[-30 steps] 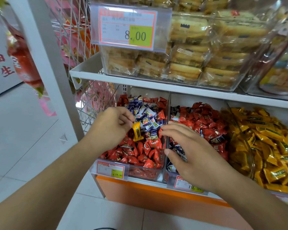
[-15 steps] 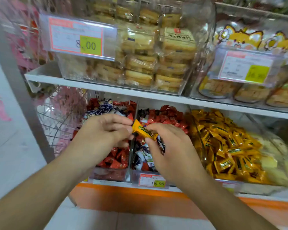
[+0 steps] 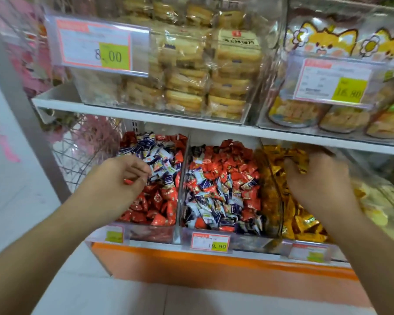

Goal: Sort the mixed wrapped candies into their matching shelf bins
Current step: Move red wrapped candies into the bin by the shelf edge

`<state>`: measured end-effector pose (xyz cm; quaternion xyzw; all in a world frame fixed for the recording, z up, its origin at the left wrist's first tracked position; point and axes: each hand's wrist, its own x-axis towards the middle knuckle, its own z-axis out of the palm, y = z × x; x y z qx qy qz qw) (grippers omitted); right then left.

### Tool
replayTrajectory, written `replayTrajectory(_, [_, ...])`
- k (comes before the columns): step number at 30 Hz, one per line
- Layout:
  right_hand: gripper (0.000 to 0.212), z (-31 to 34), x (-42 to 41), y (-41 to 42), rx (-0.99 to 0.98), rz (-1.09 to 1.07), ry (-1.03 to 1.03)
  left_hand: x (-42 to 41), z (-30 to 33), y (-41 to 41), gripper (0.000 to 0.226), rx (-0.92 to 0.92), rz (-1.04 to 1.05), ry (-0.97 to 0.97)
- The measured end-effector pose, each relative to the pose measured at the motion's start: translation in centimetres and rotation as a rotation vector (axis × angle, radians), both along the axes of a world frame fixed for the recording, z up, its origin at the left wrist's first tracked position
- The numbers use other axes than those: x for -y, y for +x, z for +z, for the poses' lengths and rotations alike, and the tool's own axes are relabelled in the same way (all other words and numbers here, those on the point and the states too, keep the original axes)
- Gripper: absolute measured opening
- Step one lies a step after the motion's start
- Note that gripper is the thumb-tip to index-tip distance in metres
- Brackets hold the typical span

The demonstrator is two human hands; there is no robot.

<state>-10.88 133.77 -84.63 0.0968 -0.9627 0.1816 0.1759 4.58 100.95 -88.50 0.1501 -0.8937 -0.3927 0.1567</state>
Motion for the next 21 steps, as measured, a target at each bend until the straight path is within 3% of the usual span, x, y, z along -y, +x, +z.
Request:
replayTrajectory(2, [0.028,-0.3,1.9,1.6,0.012,0.166,0.005,0.7,-0.9,-0.2,0.024,0.056,-0.021,-0.106])
replayTrajectory(5, [0.045,-0.9,4.9,4.7,0.100,0.472,-0.019,0.3,-1.9,-0.7,0.022,0.196,-0.126,-0.208])
replayTrajectory(9, [0.049,-2.6,8.0,6.4,0.166,0.743,0.033,-0.8,-3.1,-2.0,0.051,0.328,-0.303,-0.321])
replayTrajectory(17, [0.046,-3.8,10.7,6.6,0.189,0.792,0.037,1.4,-3.1,-2.4,0.028,0.269,-0.150,-0.231])
replayTrajectory(21, [0.045,-3.7,11.0,6.5,0.193,0.776,0.025,3.4,-2.0,-1.6,0.026,0.223,-0.010,-0.139])
